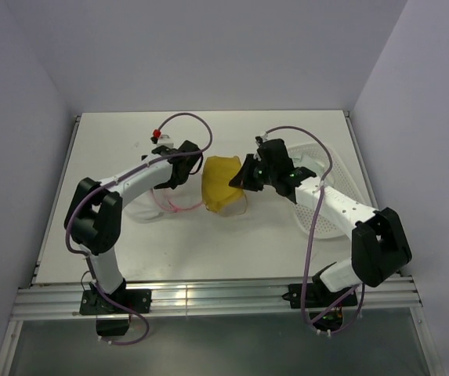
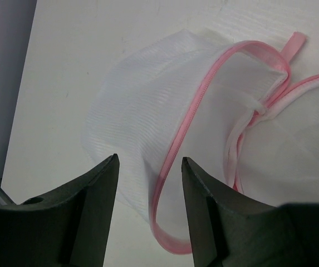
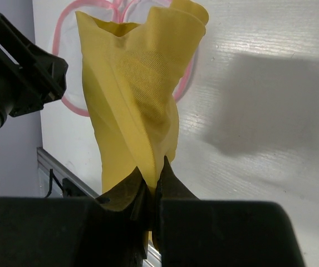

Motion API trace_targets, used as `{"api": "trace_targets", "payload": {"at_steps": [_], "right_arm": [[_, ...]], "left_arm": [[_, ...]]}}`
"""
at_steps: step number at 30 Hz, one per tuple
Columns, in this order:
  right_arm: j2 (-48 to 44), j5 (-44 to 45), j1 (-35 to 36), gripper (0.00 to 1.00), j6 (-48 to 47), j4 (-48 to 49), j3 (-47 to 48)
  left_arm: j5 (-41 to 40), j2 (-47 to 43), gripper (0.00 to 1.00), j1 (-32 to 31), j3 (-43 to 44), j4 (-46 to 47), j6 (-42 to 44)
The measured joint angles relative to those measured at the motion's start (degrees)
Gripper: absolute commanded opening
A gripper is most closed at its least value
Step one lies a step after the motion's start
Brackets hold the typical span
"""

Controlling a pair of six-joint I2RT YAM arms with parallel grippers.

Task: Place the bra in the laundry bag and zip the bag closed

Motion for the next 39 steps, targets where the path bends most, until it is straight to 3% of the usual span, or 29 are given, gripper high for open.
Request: {"api": "trace_targets", "payload": {"at_steps": [9,12,16,17,23,39], "right_arm": [[2.34,-1.4,0.0,0.0,0.02,0.59,0.0],[2.47,-1.86,0.0,0.0,0.09,0.98,0.0],[3.06,-2.6,0.0,0.0,0.37,2.1,0.0],[3.43,-2.93,0.0,0.0,0.5,2.51,0.0],[6.86,-5.55,0.39,0.0,1.62,5.49,0.0],[13.33,-11.98,6.91,0.0,3.02,10.43,3.23]], "left_arm": [[0.87,3.37,0.45,0.39,0.76,2.43,0.61],[0.9,3.5,0.37,0.5,0.76,2.6,0.63],[0.87,3.5,0.14,0.57,0.76,2.6,0.42],[0.87,3.5,0.0,0.55,0.76,2.6,0.46],[1.79,1.33,0.0,-0.52,-0.59,3.58,0.79],[10.51,-17.75,0.0,-8.48,-10.38,12.31,6.16]]}}
